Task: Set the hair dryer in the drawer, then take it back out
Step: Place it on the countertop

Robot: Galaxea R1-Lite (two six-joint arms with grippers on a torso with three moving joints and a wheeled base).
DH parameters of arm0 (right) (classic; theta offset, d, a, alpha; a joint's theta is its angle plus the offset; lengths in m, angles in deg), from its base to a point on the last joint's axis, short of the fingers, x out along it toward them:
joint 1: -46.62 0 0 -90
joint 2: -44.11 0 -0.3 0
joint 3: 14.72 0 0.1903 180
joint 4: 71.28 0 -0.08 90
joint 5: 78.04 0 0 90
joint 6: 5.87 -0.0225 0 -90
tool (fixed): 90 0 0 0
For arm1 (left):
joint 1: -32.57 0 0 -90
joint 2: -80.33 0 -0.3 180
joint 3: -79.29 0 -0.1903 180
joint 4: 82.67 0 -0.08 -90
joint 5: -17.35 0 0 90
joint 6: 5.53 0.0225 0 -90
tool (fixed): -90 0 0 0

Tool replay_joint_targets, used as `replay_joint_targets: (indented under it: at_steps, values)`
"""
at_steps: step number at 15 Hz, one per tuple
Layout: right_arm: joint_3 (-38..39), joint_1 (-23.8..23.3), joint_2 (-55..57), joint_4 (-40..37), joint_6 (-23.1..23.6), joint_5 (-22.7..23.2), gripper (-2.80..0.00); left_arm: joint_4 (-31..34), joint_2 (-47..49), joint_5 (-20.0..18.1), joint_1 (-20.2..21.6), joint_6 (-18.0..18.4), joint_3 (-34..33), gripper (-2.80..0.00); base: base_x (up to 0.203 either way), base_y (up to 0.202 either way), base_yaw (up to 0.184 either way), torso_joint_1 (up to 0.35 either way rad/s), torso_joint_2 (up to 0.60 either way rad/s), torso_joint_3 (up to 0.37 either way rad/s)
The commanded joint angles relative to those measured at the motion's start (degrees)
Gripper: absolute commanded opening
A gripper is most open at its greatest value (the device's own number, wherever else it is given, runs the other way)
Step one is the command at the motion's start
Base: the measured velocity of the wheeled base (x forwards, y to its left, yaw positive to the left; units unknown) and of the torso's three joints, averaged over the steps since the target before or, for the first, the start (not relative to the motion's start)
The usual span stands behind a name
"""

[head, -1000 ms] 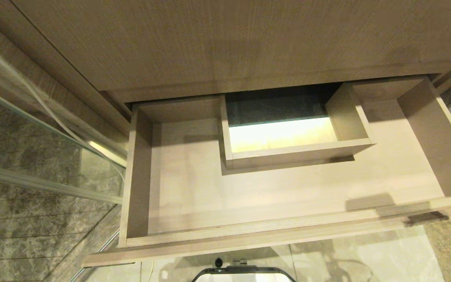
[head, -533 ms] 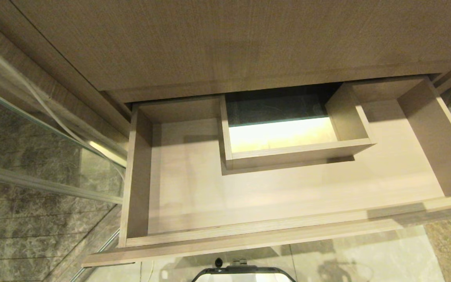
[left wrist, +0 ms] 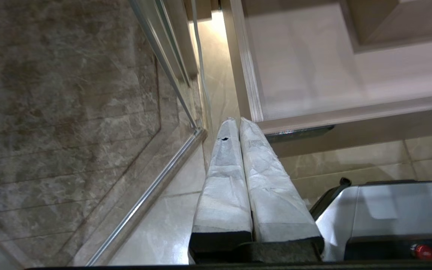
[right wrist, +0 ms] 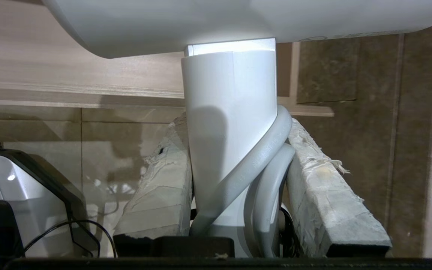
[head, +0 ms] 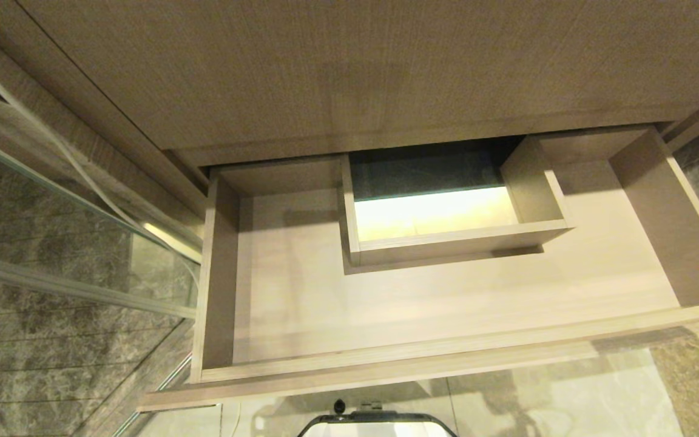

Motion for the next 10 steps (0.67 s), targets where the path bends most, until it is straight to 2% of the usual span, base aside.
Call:
replay_joint_targets:
  at_steps: [1, 4, 7, 9, 10]
  values:
    - [0.03, 0.16, -0.57, -0.18, 0.15, -0.02, -2.80, 0.02, 0.00, 0.01, 0.02, 0.01, -0.09, -2.80, 0.000, 0.000, 0.000, 0.246, -0.46, -0.199]
    - [0.03, 0.16, -0.75, -0.18, 0.15, -0.02, -2.80, 0.02, 0.00, 0.01, 0.02, 0.01, -0.09, -2.80, 0.000, 0.000, 0.000, 0.248, -0.46, -0.208]
    - [0.21, 0.25, -1.02, 0.00, 0.15, -0.02, -2.80, 0.02, 0.00, 0.01, 0.02, 0.01, -0.08, -2.80, 0.000, 0.000, 0.000, 0.086, -0.48, -0.209]
    - [0.21, 0.34, -1.45, -0.18, 0.15, -0.02, -2.80, 0.02, 0.00, 0.01, -0.06, 0.01, -0.08, -2.80, 0.000, 0.000, 0.000, 0.291, -0.50, -0.220]
    - [0.12, 0.34, -1.45, -0.10, 0.15, -0.02, -2.80, 0.02, 0.00, 0.01, -0.06, 0.01, -0.09, -2.80, 0.000, 0.000, 0.000, 0.520, -0.50, -0.237]
